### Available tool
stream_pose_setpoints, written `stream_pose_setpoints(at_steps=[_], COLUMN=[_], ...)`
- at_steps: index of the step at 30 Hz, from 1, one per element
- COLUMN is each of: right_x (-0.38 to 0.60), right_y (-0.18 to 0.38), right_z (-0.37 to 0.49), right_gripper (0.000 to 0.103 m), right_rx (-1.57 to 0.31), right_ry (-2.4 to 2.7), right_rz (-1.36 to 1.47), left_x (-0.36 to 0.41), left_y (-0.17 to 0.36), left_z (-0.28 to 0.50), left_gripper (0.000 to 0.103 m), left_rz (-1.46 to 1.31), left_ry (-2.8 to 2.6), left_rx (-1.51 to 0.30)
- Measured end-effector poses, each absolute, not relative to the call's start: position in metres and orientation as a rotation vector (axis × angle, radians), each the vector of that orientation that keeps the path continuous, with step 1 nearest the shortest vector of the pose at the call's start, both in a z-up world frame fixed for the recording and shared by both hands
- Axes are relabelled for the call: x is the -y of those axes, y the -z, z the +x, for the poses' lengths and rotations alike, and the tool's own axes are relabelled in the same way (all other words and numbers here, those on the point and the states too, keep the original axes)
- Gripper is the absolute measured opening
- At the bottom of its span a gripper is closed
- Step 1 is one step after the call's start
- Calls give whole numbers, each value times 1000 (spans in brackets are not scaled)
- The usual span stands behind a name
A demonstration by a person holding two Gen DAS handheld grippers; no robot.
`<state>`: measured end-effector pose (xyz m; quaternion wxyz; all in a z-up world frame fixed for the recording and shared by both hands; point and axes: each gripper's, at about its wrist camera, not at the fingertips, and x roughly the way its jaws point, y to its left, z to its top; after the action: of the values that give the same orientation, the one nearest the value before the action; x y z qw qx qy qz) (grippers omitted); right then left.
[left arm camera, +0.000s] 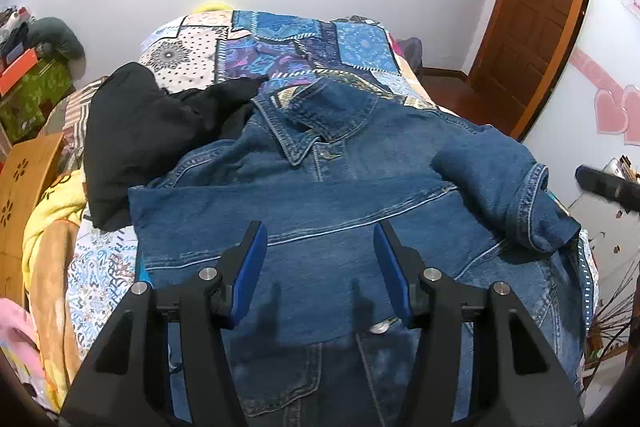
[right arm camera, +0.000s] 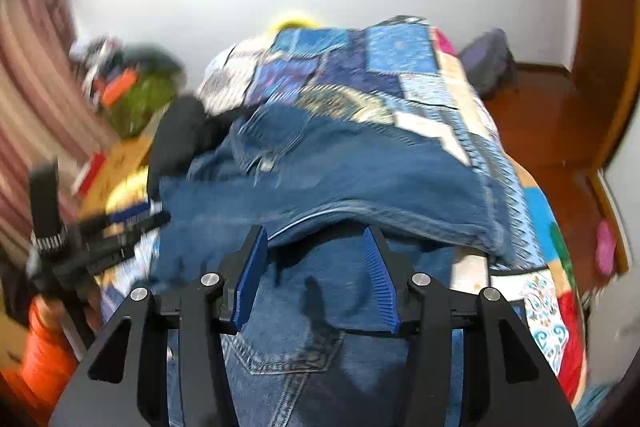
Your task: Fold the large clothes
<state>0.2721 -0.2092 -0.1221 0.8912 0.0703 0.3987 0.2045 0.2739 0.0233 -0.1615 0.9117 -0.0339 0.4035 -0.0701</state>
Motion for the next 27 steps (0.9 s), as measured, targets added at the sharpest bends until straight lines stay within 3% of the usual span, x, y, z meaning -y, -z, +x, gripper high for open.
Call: stream_pose_setpoints(at_steps=[3, 17, 27], right_x=[238, 295, 327], right_y=[123, 195, 225], right_z=[279, 322, 342], right_gripper=[60, 60, 57], right_rx=[-813, -982, -983], right_ry=[-338, -210, -106], right_rz=[272, 700, 854], left_x=[-16, -5, -12], left_y=[161, 175, 182], left_z=[277, 294, 300], left_gripper=[54, 54, 55], left_rz=[-65, -54, -68], left_ry=[150, 160, 143], left_rx=[-832, -873, -889])
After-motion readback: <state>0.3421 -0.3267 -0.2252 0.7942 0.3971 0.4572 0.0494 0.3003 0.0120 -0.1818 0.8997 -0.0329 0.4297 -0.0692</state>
